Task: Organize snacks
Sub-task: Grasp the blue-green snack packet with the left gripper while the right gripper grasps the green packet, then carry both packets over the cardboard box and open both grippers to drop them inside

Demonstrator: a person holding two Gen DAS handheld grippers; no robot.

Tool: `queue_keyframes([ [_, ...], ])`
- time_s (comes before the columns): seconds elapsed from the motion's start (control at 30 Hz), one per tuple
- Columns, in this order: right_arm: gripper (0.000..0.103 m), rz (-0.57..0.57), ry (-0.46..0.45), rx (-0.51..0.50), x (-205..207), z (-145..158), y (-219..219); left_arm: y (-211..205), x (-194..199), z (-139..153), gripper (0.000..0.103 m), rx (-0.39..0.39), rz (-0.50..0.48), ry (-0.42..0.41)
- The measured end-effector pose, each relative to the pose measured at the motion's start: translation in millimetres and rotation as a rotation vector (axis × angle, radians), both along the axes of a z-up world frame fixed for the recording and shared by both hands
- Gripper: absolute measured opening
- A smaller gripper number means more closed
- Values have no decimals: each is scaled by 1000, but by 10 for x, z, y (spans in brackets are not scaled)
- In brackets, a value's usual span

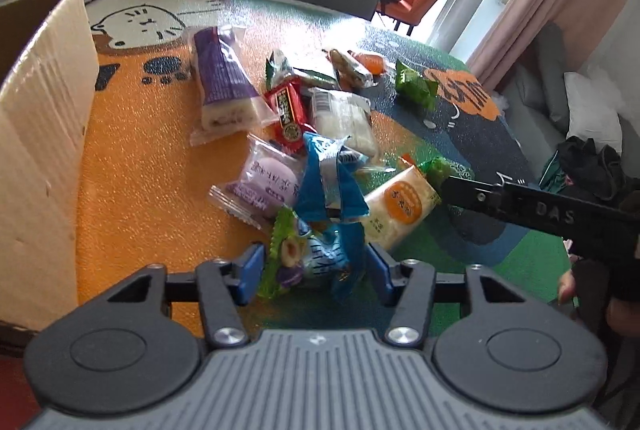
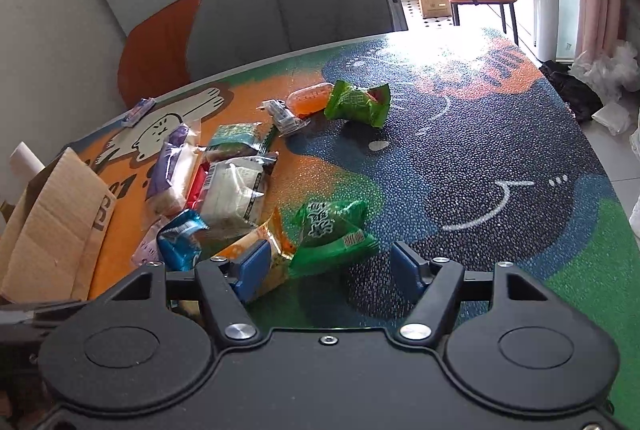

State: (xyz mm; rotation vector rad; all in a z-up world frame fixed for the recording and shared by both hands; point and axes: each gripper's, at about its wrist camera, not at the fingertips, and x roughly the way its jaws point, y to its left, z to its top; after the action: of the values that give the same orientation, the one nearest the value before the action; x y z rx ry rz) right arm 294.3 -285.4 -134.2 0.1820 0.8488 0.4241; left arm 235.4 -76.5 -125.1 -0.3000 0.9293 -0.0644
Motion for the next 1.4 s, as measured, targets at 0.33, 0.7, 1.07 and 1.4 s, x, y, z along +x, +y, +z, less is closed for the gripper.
queue_keyframes([
  [0.33, 49, 1, -21, -32, 176, -71, 160, 148, -60, 180, 30, 3, 26, -23],
  [0.7, 32, -26, -56, -30, 66, 16, 135, 381, -211, 390, 30, 16, 83, -81],
  [1.07, 32, 5, -140, -2, -175, 420, 304, 491, -419, 749, 30, 38, 101, -172],
  [1.4, 32, 69, -181, 29, -346, 627, 689, 768, -625, 998, 30, 53, 155, -243],
])
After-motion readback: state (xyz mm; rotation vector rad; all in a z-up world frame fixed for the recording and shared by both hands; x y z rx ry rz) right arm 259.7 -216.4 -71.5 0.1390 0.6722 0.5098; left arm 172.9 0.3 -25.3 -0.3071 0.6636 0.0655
